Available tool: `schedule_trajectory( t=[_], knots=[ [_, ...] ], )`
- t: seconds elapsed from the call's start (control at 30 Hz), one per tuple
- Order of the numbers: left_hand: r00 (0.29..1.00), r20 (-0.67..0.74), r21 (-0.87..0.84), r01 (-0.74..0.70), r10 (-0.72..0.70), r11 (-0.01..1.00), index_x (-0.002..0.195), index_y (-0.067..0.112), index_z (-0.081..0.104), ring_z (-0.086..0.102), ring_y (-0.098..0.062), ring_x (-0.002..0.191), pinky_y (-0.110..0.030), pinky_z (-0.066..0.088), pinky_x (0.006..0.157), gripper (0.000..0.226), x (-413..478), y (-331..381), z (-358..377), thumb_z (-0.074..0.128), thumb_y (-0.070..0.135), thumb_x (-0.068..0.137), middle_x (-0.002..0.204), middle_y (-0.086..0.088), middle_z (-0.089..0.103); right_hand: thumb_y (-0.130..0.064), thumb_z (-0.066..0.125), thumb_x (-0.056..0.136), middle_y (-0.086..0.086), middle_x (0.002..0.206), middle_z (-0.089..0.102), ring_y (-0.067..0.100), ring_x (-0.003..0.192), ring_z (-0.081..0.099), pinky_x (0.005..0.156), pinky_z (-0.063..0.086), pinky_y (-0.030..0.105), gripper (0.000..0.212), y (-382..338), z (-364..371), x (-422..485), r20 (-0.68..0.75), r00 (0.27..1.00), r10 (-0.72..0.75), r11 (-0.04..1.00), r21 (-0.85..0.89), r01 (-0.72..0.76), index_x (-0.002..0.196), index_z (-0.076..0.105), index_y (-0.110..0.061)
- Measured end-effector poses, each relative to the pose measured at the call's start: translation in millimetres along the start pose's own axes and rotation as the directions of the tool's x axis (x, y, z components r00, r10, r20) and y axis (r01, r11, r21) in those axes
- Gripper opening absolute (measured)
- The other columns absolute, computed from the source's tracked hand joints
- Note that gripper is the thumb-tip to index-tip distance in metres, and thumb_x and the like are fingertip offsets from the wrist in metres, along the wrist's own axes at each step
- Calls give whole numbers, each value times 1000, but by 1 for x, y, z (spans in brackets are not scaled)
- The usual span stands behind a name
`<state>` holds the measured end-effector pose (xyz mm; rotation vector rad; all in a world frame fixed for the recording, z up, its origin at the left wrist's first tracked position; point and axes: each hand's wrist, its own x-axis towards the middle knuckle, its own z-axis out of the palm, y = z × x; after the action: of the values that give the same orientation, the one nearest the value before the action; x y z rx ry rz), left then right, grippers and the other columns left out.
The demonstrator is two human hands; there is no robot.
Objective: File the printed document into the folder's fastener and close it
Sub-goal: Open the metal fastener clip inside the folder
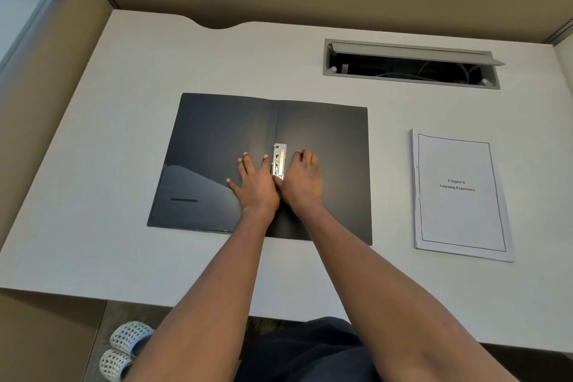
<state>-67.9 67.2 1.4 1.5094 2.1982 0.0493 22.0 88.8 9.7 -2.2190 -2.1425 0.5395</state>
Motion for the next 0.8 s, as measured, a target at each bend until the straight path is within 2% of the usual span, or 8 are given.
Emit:
schedule_trajectory(
  t=[0.27, 0.57, 0.67, 0.8],
  knots=[
    [1000, -3, -5, 6, -6, 1000, 161, 30, 25, -5, -32, 159, -71, 9, 121, 70, 0, 0, -1, 58, 17, 101, 172, -13, 1, -57, 66, 89, 12, 141, 47, 26, 133, 45, 110, 43, 36, 80, -4, -1, -1, -8, 999, 31, 999, 17, -31, 145, 44, -4],
    [1000, 15, -21, 2, -2, 1000, 161, 30, 24, -5, -32, 159, -71, 9, 121, 75, -2, 0, -4, 63, 21, 97, 172, -13, 0, -56, 61, 93, 12, 149, 41, 26, 140, 39, 114, 40, 36, 79, 4, -7, -2, 22, 1000, -12, 996, 91, 10, 148, 40, -3],
    [1000, 20, -27, 8, -7, 1000, 161, 31, 24, -5, -31, 159, -70, 9, 121, 79, -2, 0, -4, 67, 24, 95, 172, -13, 0, -55, 60, 94, 11, 144, 46, 26, 135, 43, 111, 41, 36, 66, 4, -11, -4, 7, 1000, -23, 985, 172, 22, 140, 52, -8],
    [1000, 20, -53, 8, -7, 999, 160, 32, 25, -4, -29, 159, -69, 9, 122, 86, -3, -2, -4, 73, 39, 89, 172, -11, 1, -44, 63, 96, 6, 122, 59, 22, 113, 56, 94, 50, 35, 38, 2, -15, -7, -137, 989, -58, 935, 339, 102, 121, 64, -15]
  ],
)
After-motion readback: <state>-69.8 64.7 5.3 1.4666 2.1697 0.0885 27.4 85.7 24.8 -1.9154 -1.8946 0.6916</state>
